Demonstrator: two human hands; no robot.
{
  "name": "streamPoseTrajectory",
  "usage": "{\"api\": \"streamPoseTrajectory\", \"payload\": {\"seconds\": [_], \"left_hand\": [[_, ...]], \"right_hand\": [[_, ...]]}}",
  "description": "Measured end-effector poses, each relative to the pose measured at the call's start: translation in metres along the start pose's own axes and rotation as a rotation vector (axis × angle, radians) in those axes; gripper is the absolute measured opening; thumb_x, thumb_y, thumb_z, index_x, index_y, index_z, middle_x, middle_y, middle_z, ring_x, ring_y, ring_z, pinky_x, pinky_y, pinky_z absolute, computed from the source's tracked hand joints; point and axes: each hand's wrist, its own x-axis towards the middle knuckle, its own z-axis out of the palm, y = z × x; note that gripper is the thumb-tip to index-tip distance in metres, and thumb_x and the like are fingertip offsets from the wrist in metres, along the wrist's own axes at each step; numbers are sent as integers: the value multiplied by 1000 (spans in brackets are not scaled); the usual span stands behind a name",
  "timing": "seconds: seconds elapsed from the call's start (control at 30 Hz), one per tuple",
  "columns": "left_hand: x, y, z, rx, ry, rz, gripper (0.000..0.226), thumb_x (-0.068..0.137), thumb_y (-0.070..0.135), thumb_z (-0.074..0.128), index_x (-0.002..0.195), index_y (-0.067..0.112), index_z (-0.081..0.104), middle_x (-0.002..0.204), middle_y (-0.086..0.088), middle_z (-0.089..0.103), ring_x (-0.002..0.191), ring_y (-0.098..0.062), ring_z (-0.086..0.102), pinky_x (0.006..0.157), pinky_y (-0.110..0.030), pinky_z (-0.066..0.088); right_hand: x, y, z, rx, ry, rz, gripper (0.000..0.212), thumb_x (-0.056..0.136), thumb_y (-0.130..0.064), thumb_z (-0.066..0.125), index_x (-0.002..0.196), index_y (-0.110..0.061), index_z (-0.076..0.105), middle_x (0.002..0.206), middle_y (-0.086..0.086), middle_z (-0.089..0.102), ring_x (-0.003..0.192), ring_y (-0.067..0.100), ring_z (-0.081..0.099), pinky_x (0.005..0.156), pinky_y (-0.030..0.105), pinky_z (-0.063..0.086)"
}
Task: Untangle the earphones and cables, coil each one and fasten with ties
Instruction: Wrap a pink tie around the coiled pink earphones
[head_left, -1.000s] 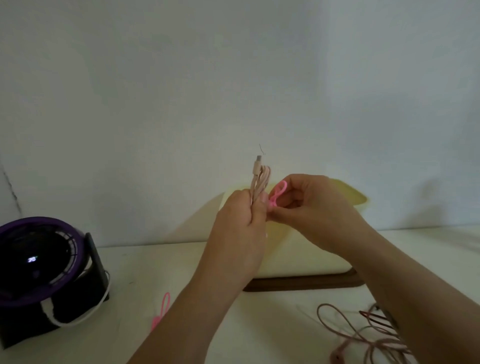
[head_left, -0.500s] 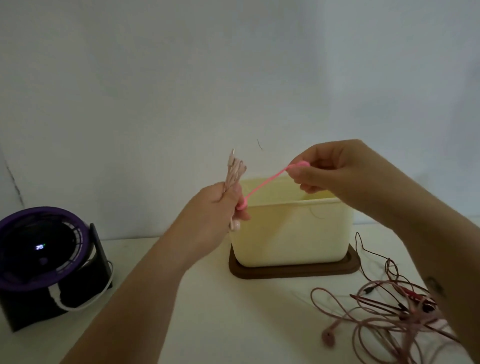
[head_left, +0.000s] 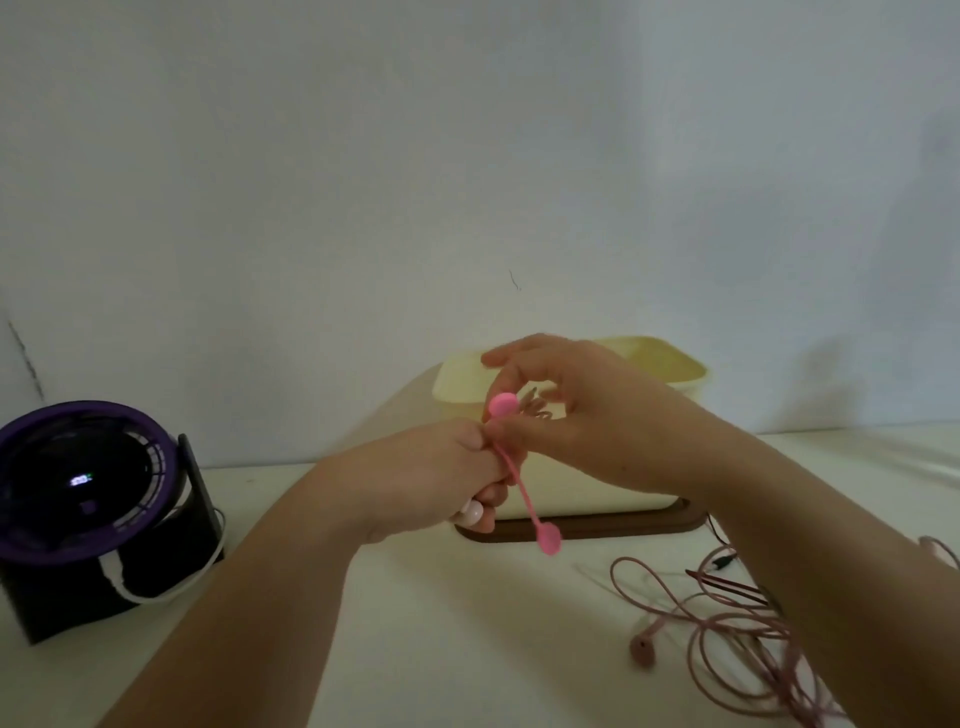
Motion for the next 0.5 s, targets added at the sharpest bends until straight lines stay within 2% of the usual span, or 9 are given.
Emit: {"api": "streamPoseTrajectory", "payload": {"seconds": [0.1, 0.17, 0.27, 0.33, 0.37, 0.5], "left_hand": [[-1, 0, 1, 29, -6, 5, 41, 98, 9, 35, 59, 19, 41, 52, 10, 37, 58, -12, 36, 50, -10, 35], [-2, -1, 1, 93, 8, 0, 38, 97, 9, 35, 61, 18, 43, 53, 9, 40, 57, -12, 38, 52, -10, 37], [0, -3, 4, 249, 42, -15, 31, 98, 15, 36, 69, 18, 47, 60, 7, 49, 54, -5, 49, 61, -19, 43], [2, -3, 8, 343, 60, -27, 28, 99, 22, 37, 73, 23, 47, 67, 6, 50, 59, -5, 52, 72, -31, 47], [2, -2, 9, 368, 68, -28, 29, 99, 25, 37, 73, 25, 47, 68, 6, 50, 61, -6, 53, 75, -33, 48], [-2, -2, 5, 324, -2, -41, 31, 98, 29, 41, 67, 27, 45, 65, 8, 47, 60, -2, 49, 69, -22, 41]], "right_hand": [[1, 2, 4, 138, -71, 72, 7, 87, -22, 64, 89, -15, 65, 85, -5, 71, 82, 11, 67, 83, 35, 53], [1, 5, 5, 192, -76, 104, 9, 87, -21, 63, 89, -12, 64, 75, -5, 70, 78, 15, 67, 80, 38, 55], [1, 8, 8, 231, -97, 141, 6, 87, -19, 63, 87, -13, 65, 72, -5, 69, 70, 5, 65, 73, 29, 58], [2, 11, 9, 255, -114, 160, 5, 86, -15, 64, 85, -11, 65, 72, -2, 70, 68, 4, 65, 70, 25, 58], [3, 13, 9, 273, -121, 168, 4, 86, -13, 65, 85, -9, 66, 72, 0, 70, 67, 5, 65, 69, 24, 57], [2, 15, 3, 344, -167, 180, 7, 83, -9, 69, 85, -3, 68, 71, 6, 71, 65, 9, 65, 69, 21, 56]]}}
